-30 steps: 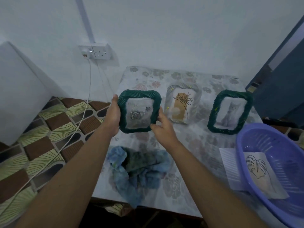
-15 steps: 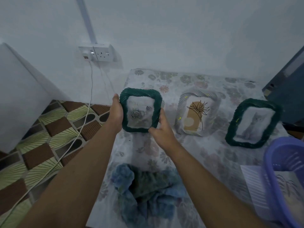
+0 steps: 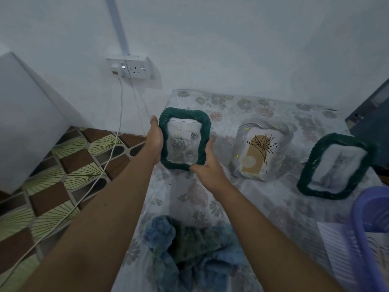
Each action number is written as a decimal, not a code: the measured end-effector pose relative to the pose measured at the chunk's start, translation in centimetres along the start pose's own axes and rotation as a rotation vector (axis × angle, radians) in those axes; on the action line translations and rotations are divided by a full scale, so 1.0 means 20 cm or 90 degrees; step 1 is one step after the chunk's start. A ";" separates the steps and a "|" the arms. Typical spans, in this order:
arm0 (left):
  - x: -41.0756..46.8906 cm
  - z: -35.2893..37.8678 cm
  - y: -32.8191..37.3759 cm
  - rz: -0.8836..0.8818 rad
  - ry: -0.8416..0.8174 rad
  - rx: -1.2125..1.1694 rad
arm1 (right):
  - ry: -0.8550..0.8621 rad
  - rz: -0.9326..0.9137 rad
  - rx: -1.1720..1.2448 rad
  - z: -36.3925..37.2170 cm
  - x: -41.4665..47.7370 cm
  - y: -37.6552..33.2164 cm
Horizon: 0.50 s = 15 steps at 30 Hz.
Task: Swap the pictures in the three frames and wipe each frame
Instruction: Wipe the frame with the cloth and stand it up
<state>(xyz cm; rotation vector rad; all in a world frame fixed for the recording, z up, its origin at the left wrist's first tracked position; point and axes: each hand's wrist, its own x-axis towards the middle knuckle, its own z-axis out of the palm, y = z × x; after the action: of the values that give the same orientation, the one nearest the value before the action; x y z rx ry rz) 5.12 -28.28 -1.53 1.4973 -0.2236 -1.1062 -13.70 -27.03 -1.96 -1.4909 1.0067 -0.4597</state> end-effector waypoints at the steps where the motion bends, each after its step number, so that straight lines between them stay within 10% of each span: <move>1: 0.01 0.00 0.00 -0.001 0.001 -0.007 | 0.002 0.006 -0.007 0.00 0.00 0.00; 15: 0.10 -0.05 -0.06 -0.007 0.079 0.018 | -0.011 0.032 0.032 -0.02 0.01 -0.03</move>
<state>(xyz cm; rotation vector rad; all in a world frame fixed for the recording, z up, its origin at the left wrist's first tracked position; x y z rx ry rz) 6.32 -28.67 -3.65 1.5885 -0.1462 -1.0190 -13.68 -27.37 -1.42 -1.4194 1.0108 -0.4323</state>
